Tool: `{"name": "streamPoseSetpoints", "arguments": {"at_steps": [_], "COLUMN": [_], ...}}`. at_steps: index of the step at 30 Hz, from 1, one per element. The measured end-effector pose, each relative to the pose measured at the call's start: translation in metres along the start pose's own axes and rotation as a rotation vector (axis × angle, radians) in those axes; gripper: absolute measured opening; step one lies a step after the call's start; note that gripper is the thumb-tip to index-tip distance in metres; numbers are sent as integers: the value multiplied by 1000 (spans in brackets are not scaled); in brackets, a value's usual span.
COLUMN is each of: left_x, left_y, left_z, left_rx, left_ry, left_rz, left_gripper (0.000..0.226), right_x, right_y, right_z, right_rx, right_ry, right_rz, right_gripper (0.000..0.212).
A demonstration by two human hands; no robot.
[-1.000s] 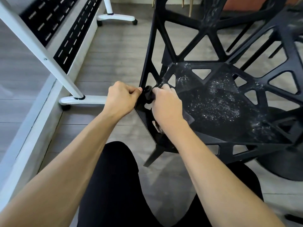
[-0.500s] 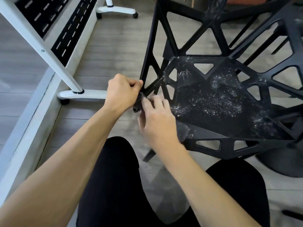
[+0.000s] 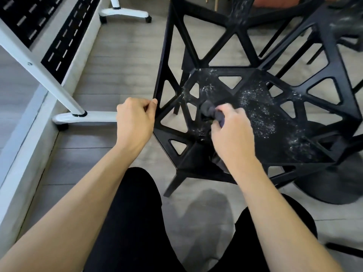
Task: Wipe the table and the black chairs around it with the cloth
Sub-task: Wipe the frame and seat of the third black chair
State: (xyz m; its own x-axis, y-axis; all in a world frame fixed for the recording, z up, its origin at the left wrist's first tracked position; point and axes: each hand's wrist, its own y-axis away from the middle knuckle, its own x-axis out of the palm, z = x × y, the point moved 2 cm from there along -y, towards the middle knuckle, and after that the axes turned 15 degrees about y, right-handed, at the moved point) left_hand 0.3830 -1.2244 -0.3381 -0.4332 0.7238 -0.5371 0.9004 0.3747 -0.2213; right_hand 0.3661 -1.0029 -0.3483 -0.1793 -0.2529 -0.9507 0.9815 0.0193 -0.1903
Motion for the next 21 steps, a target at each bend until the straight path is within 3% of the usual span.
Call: {"name": "streamPoseSetpoints", "arguments": {"at_steps": [3, 5, 7, 9, 13, 15, 18, 21], "left_x": [2, 7, 14, 23, 39, 42, 42, 46], "left_y": [2, 5, 7, 10, 18, 19, 19, 18], "left_z": [0, 4, 7, 4, 4, 6, 6, 6], "left_rx": [28, 26, 20, 15, -67, -88, -105, -105], "left_ry": [-23, -27, -39, -34, 53, 96, 101, 111], "left_rz": [-34, -60, -100, -116, -167, -178, -183, -205], "left_gripper": [54, 46, 34, 26, 23, 24, 26, 25], "right_x": [-15, 1, 30, 50, 58, 62, 62, 58], "right_y": [-28, -28, -13, 4, -3, -19, -61, -86], "right_z": [-3, 10, 25, 29, 19, -1, -56, -80], "right_rx": [108, 9, -201, -349, -395, -311, -22, 140], "right_ry": [-237, -222, -32, 113, 63, 189, 373, 375], "right_rz": [-207, -116, 3, -28, -73, -97, -51, -26], "right_gripper": [27, 36, 45, 49, 46, 43, 44, 44]}}
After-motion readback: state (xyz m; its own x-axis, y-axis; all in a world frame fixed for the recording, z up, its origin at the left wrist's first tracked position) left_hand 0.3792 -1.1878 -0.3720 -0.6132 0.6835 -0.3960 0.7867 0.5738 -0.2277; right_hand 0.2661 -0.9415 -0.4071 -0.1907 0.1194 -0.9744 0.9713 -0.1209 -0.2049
